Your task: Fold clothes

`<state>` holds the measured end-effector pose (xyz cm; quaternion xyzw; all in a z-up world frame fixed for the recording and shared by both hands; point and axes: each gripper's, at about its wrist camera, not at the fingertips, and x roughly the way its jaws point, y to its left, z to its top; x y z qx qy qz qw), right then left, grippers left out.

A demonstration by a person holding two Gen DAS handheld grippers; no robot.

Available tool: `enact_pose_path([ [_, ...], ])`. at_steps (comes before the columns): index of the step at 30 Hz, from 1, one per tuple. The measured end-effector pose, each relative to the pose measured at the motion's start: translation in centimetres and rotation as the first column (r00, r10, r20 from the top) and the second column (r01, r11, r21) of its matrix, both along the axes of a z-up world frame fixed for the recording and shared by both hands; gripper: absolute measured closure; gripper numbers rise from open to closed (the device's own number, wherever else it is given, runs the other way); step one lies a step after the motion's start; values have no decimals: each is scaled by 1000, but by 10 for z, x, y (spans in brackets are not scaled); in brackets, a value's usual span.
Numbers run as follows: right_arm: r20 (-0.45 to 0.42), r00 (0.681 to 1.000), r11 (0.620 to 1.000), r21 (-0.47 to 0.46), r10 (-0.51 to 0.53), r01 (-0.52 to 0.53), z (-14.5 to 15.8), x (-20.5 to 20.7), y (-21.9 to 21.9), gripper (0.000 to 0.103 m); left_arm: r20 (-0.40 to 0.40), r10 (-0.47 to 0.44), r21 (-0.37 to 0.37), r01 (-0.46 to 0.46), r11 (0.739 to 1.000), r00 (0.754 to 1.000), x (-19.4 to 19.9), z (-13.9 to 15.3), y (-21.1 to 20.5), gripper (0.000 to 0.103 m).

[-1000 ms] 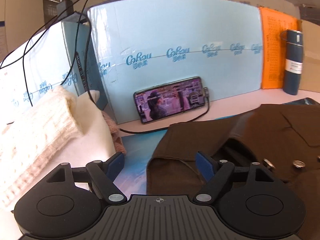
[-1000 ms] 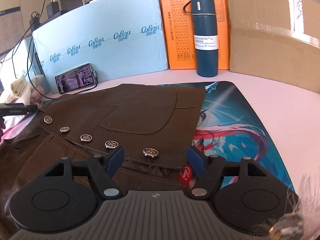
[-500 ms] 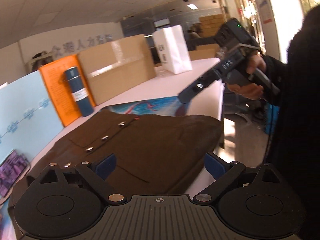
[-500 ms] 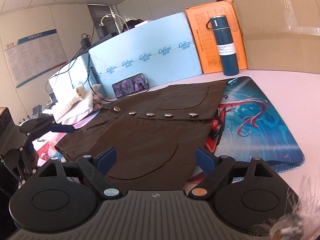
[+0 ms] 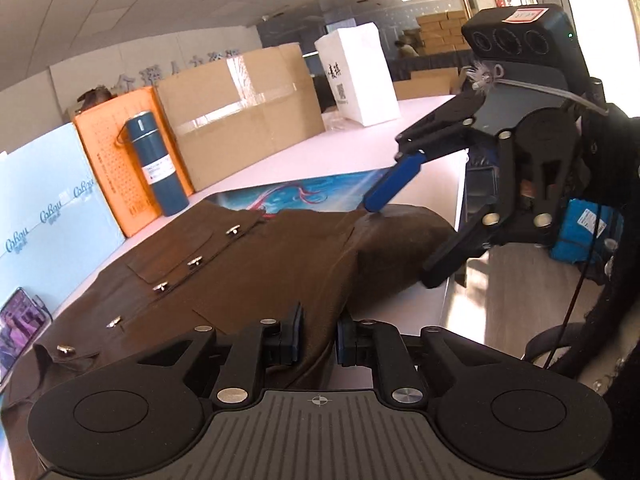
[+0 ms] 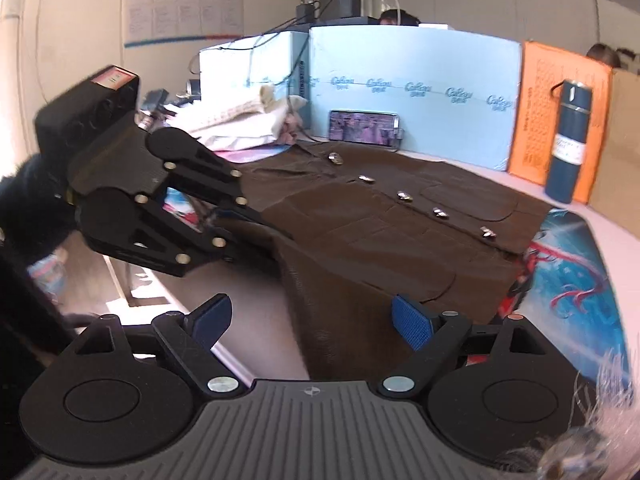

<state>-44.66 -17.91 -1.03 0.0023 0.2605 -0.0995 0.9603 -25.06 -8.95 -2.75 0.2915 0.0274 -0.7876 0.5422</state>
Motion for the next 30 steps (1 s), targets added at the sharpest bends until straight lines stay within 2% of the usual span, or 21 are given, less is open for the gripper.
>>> enact_pose_path([
  [2, -11, 1000, 999, -50, -17, 16, 2, -1, -4, 16, -26, -10, -12, 9, 1000, 1000, -5, -1, -5, 88],
  [5, -70, 997, 992, -125, 16, -25, -2, -1, -3, 16, -109, 3, -27, -6, 1000, 994, -10, 0, -13, 88],
  [8, -136, 989, 971, -238, -50, 16, -7, 3, -6, 19, -200, -2, -24, -3, 1000, 980, -16, 3, -26, 88],
  [11, -126, 985, 971, -221, -121, 91, -5, -8, -26, 19, -201, -21, 10, 24, 1000, 979, -24, 2, -33, 84],
  [13, -91, 990, 984, -150, -110, 95, 1, -23, -37, 19, -199, -69, 8, 72, 997, 978, -18, 6, -28, 75],
  [14, -64, 994, 991, -103, -86, 80, 4, -32, -41, 19, -216, -82, -8, 82, 997, 973, -10, 11, -23, 67],
  [16, 4, 998, 998, -30, -61, 62, 13, -45, -49, 19, -292, -61, -68, 43, 997, 955, 17, 27, -12, 35],
  [18, 73, 994, 997, 21, -76, 74, 21, -49, -62, 18, -334, 26, -115, -69, 991, 942, 47, 40, -5, 24],
  [19, 106, 990, 995, 50, -91, 86, 24, -48, -72, 18, -351, 122, -123, -175, 977, 928, 65, 46, -5, 24],
  [21, 167, 975, 984, 126, -145, 125, 29, -40, -96, 16, -388, 293, -115, -361, 925, 874, 99, 54, -7, 24],
  [23, 188, 952, 955, 217, -243, 201, 30, -24, -125, 16, -406, 472, -74, -543, 837, 783, 138, 55, -11, 24],
  [24, 192, 936, 935, 263, -294, 239, 31, -15, -140, 16, -375, 547, -65, -610, 790, 748, 154, 54, -13, 24],
  [26, 164, 908, 885, 344, -387, 315, 27, 3, -169, 16, -247, 689, -48, -718, 694, 682, 185, 48, -22, 24],
  [28, 92, 878, 827, 395, -469, 400, 22, 27, -195, 18, -106, 753, -28, -759, 651, 649, 204, 40, -35, 20],
  [30, 9, 848, 781, 395, -530, 484, 12, 49, -217, 19, 36, 777, -10, -777, 629, 629, 220, 24, -42, 20],
])
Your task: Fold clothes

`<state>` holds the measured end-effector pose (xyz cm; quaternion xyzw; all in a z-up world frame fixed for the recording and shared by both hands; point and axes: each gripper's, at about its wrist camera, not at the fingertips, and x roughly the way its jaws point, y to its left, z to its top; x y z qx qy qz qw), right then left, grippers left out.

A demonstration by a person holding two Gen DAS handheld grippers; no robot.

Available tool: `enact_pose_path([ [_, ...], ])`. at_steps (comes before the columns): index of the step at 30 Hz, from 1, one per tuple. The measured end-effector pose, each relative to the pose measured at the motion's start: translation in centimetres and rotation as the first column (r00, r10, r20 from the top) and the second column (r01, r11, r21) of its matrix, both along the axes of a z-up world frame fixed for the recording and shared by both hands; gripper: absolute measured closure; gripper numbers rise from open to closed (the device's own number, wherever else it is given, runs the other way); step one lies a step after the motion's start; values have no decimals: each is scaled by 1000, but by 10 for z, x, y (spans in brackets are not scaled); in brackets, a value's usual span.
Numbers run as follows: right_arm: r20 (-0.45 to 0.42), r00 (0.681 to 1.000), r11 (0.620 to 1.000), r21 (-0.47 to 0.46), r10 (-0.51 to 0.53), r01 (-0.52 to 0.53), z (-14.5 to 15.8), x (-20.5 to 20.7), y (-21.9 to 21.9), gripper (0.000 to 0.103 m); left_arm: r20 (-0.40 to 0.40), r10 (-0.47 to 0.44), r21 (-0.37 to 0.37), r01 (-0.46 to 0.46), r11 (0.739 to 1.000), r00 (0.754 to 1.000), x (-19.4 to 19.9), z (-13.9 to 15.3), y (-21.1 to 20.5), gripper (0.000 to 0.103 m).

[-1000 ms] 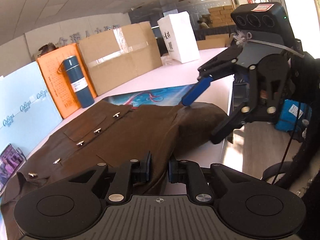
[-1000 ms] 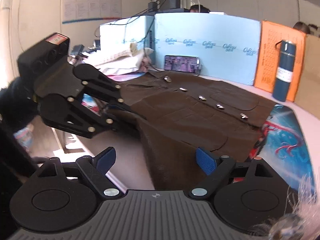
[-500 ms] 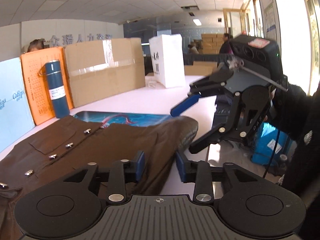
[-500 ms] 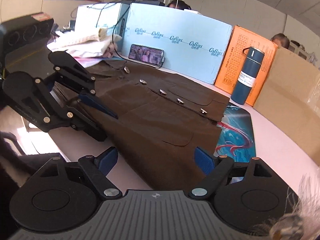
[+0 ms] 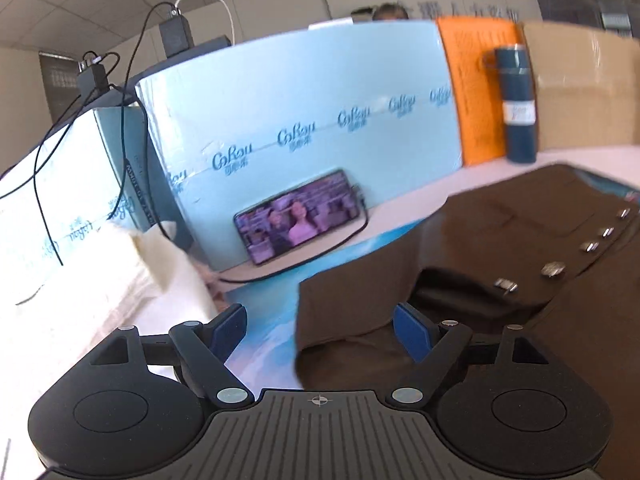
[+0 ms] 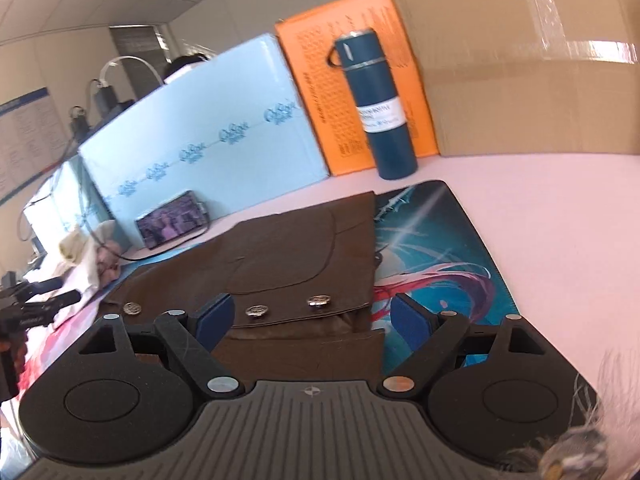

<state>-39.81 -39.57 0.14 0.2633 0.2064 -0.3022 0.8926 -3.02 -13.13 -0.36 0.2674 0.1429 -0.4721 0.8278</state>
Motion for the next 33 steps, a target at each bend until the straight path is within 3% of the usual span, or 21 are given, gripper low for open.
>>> enact_pose_path([
  [2, -63, 997, 998, 29, -54, 56, -12, 18, -17, 29, 4, 4, 76, -5, 997, 1000, 13, -14, -8, 20],
  [5, -120, 988, 991, 86, -94, 105, -27, 37, -32, 45, -48, -71, 83, 75, 994, 996, 16, -24, -19, 20],
  [7, -119, 988, 991, 79, -95, 105, -30, 43, -35, 49, -29, -123, 91, 125, 988, 992, 10, -27, -31, 19],
  [9, -123, 990, 994, 67, -76, 84, -32, 50, -34, 61, -20, -178, 113, 179, 977, 984, 7, -30, -45, 17],
  [11, -154, 985, 996, 20, -79, 83, -33, 56, -31, 84, -11, -225, 109, 225, 968, 974, 5, -32, -59, 17],
  [14, -160, 983, 996, -1, -90, 91, -33, 56, -33, 97, 33, -211, 107, 206, 973, 977, 11, -34, -76, 16],
  [16, -143, 986, 996, 4, -85, 86, -30, 52, -36, 98, 132, -132, 124, 116, 985, 982, 18, -40, -86, 16],
  [18, -156, 984, 996, -29, -90, 87, -26, 51, -35, 98, 156, -76, 125, 57, 991, 985, 29, -42, -84, 15],
  [22, -202, 974, 992, -88, -107, 91, -22, 56, -34, 98, 120, -24, 111, 11, 994, 992, 45, -43, -69, 12],
  [27, -259, 960, 988, -137, -109, 76, -23, 63, -28, 94, 104, -46, 145, 30, 989, 994, 41, -35, -43, 12],
  [29, -262, 956, 981, -176, -133, 88, -17, 62, -22, 69, 75, -76, 116, 66, 991, 994, 34, -23, -28, 12],
  [33, -217, 974, 966, -258, -57, -1, 0, 69, 6, 52, -18, -132, -73, 130, 989, 991, 11, 0, -17, 4],
])
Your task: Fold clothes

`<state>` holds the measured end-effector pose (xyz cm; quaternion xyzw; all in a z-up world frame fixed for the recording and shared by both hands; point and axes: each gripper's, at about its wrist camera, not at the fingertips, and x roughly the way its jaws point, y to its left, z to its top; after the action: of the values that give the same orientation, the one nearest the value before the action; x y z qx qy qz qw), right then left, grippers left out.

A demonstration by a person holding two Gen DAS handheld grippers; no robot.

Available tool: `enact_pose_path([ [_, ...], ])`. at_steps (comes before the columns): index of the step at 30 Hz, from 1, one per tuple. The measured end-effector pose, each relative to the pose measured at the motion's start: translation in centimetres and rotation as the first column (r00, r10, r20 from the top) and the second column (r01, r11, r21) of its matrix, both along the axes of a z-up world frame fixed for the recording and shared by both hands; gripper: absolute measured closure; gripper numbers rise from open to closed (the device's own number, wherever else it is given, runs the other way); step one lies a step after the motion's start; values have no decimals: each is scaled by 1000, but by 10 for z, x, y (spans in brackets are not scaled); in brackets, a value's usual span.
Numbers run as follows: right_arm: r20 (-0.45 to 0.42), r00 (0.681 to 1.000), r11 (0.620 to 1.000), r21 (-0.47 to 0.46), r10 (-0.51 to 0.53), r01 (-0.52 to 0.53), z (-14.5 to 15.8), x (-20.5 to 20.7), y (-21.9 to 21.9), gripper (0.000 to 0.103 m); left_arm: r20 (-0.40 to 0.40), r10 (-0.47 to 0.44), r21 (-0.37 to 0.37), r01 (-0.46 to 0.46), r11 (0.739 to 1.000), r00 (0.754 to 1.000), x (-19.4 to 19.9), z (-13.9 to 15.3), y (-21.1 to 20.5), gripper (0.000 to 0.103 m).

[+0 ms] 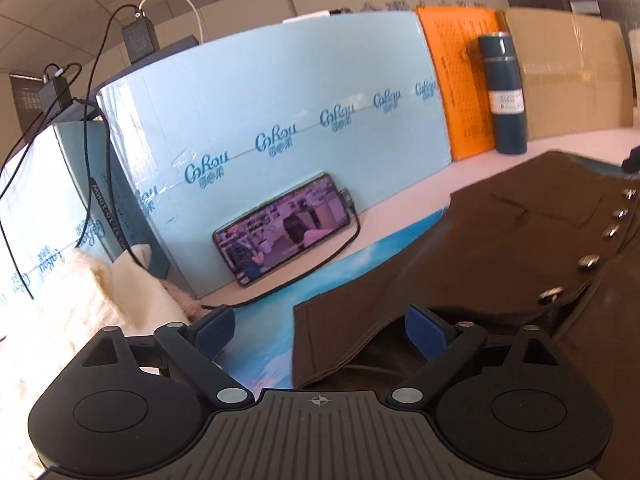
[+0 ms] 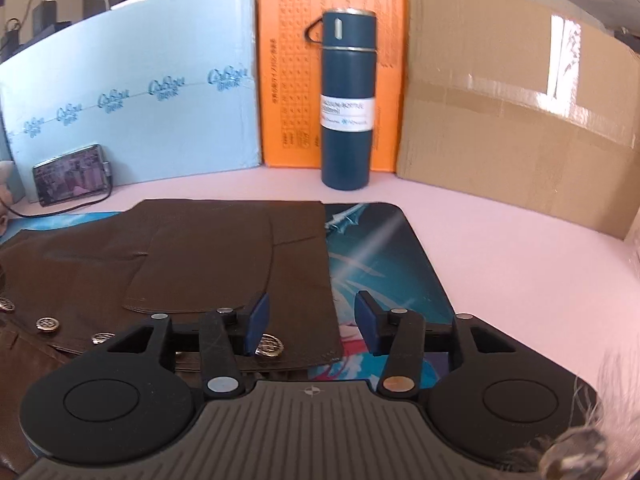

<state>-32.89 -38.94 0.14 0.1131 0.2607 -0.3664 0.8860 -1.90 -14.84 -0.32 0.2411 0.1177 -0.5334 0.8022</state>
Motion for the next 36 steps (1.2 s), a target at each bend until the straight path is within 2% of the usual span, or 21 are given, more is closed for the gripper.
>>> enact_pose_path([
  [2, 8, 997, 997, -14, 79, -79, 5, 10, 13, 43, -20, -78, -54, 77, 996, 997, -20, 4, -7, 3],
  [4, 7, 988, 988, -13, 156, -156, 6, 22, 25, 41, -14, -133, -45, 133, 990, 991, -38, 2, -18, 3],
  [6, 9, 973, 973, 0, 232, -232, 6, 34, 37, 41, 8, -143, 0, 143, 990, 990, -49, -4, -24, 3],
  [7, 14, 962, 962, 16, 271, -271, 7, 38, 42, 41, -9, -149, 7, 149, 989, 989, -51, -6, -24, 3],
  [11, 89, 908, 899, 128, 409, -418, 6, 53, 51, 39, -213, -171, -34, 168, 985, 962, -47, -8, -4, 3],
  [14, 94, 882, 862, 183, 463, -472, 2, 68, 58, 42, -239, -155, 1, 160, 987, 958, -53, -15, 8, 3],
  [15, 68, 869, 849, 187, 490, -494, -1, 75, 63, 43, -236, -153, 23, 163, 986, 960, -56, -18, 11, 3],
  [17, -32, 838, 830, 168, 544, -532, -10, 87, 79, 54, -233, -150, 76, 171, 982, 961, -61, -26, 15, 3],
  [20, -157, 802, 817, 90, 576, -570, -21, 90, 101, 56, -228, -138, 136, 172, 976, 964, -66, -37, 22, 3],
  [24, -182, 764, 784, 88, 619, -614, -20, 83, 109, 62, -257, -113, 118, 148, 982, 960, -62, -40, 34, 3],
  [25, -185, 761, 782, 91, 622, -617, -20, 82, 109, 63, -251, -99, 112, 130, 985, 963, -61, -40, 35, 3],
  [28, -148, 788, 800, 61, 598, -596, -12, 84, 107, 62, -224, -73, 102, 98, 990, 972, -63, -37, 35, 3],
  [31, -64, 802, 804, 12, 594, -594, -3, 93, 107, 57, -190, -72, 84, 89, 993, 979, -69, -30, 40, 3],
  [32, -41, 805, 806, 9, 592, -593, -2, 99, 106, 53, -180, -69, 77, 84, 994, 981, -71, -28, 42, 3],
  [36, -20, 826, 826, 42, 563, -562, -4, 131, 104, 53, -154, -55, 52, 64, 997, 987, -77, -22, 51, 3],
])
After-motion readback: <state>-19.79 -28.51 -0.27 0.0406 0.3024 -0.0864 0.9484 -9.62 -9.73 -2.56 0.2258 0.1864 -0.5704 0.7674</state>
